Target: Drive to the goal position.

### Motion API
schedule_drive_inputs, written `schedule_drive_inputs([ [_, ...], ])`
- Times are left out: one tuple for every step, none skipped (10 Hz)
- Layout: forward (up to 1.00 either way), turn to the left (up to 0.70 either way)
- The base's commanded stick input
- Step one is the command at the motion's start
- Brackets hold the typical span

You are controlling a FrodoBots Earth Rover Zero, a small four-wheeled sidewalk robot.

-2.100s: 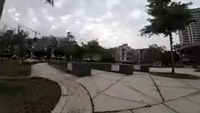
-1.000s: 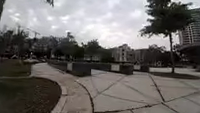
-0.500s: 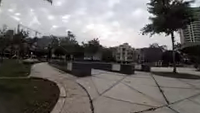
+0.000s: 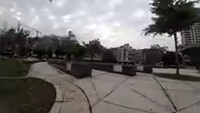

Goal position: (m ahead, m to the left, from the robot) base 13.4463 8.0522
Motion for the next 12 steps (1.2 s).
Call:
schedule_drive_inputs([
  [1.0, 0.41],
  [1.0, 0.41],
  [1.0, 0.41],
  [1.0, 0.41],
  [1.0, 0.41],
  [1.0, 0.41],
  [1.0, 0.41],
  [1.0, 0.41],
  [1.0, 0.41],
  [1.0, 0.41],
  [1.0, 0.34],
  [1.0, 0.25],
])
